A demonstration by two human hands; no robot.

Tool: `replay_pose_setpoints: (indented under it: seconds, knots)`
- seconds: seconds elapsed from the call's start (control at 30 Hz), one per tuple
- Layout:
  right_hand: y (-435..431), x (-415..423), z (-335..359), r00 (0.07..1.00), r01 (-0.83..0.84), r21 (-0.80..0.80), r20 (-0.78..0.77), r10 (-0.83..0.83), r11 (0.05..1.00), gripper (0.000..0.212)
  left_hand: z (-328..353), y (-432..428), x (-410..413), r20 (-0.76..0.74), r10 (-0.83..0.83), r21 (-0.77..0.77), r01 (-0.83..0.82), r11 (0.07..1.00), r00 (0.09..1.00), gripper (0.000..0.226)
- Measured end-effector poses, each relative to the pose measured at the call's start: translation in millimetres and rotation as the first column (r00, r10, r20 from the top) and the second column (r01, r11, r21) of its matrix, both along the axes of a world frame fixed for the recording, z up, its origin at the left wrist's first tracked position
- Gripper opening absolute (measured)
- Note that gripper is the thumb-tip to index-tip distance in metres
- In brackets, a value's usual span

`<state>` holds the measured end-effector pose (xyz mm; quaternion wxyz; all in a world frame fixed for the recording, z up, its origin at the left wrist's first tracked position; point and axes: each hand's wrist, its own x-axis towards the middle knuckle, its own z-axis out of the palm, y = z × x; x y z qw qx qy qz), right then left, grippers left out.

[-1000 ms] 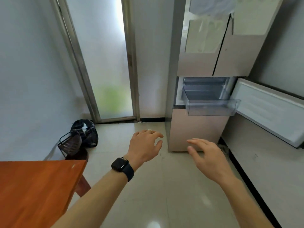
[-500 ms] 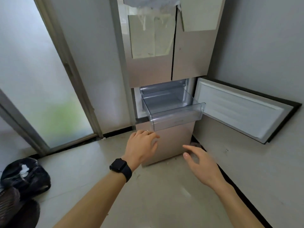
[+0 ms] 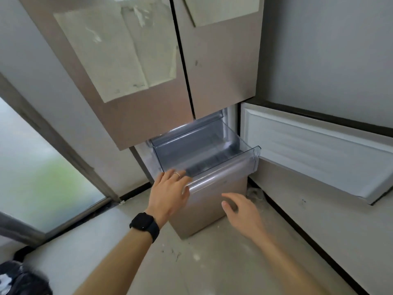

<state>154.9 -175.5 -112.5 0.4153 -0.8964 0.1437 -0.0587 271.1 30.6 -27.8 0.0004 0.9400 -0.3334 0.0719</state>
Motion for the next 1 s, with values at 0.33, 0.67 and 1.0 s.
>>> replay_pose_setpoints:
  seconds: [0.33,0.67,1.0]
  knots:
    - [-2,129,-40,0.961,0.275,0.249,-0.070,-0.266,0.929,0.068,32,-31,182,0.523,-0.275,0.247,0.165,0.955,0.807,0.071]
    - [31,160,-84,0.915,0.375,0.317,0.023,-0.402,0.871,0.080,42,-11,285,0.764,-0.451,0.438,0.141,0.888,0.461,0.062]
    - [40,219,-92,0.921,0.323,0.344,0.101,-0.377,0.882,0.073,32,-13,291,0.785,-0.484,0.464,0.149,0.873,0.386,0.062]
